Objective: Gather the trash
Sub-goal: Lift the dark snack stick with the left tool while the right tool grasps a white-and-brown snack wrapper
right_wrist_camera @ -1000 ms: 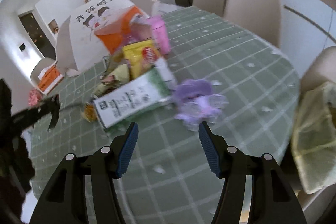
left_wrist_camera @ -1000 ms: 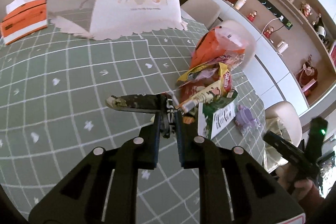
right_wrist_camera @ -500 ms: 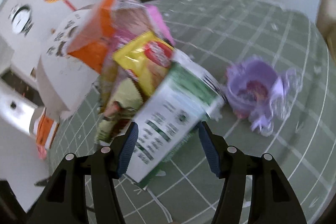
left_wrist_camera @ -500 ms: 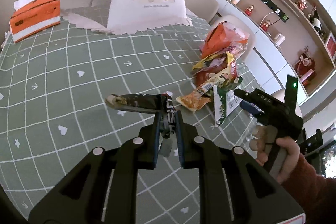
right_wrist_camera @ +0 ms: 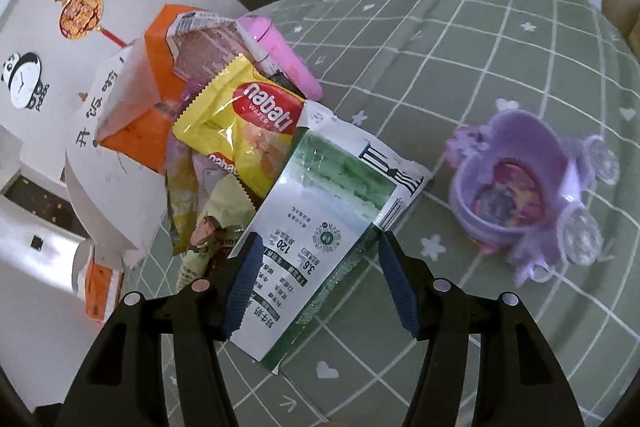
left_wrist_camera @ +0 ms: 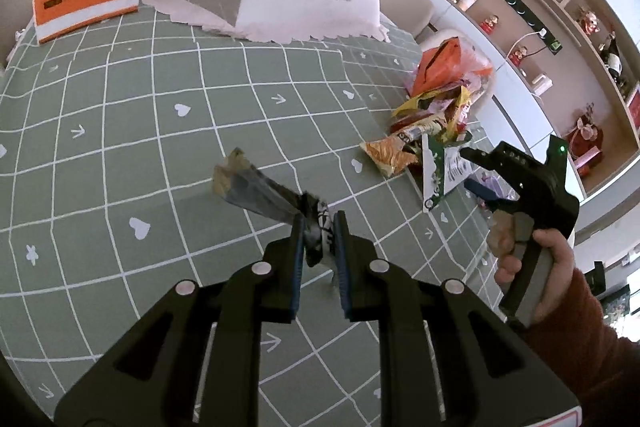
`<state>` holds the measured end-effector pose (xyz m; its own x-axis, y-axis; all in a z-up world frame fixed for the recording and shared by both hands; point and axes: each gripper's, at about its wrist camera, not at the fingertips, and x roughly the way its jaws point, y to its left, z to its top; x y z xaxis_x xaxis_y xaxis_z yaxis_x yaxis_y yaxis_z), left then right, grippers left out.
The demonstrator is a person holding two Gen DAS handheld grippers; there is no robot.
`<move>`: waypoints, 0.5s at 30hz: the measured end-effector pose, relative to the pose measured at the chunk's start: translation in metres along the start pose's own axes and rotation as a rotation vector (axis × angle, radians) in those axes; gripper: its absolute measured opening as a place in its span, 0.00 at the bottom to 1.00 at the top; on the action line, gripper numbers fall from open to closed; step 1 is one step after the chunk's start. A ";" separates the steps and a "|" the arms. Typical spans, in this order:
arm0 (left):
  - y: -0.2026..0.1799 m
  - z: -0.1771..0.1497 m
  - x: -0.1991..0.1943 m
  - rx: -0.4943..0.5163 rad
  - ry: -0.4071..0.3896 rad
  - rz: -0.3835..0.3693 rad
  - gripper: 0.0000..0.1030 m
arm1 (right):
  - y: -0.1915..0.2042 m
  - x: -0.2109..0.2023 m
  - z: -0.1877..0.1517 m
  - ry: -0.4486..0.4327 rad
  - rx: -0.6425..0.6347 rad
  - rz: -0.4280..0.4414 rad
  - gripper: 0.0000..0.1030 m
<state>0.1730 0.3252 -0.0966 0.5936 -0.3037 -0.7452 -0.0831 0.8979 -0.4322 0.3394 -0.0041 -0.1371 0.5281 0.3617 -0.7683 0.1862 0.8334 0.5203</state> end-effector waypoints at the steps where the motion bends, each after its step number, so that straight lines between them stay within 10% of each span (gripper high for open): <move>1: 0.000 -0.001 0.000 -0.001 0.000 0.001 0.13 | 0.003 0.000 0.001 0.013 -0.031 -0.012 0.55; 10: -0.003 0.003 -0.001 -0.046 -0.029 0.009 0.13 | 0.061 -0.041 -0.014 -0.048 -0.462 0.013 0.55; 15: -0.009 0.008 -0.004 -0.041 -0.051 0.005 0.13 | 0.094 -0.026 -0.009 -0.037 -0.425 0.079 0.55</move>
<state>0.1783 0.3212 -0.0857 0.6333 -0.2816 -0.7208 -0.1185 0.8852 -0.4499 0.3354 0.0688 -0.0712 0.5578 0.4227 -0.7142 -0.2098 0.9044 0.3714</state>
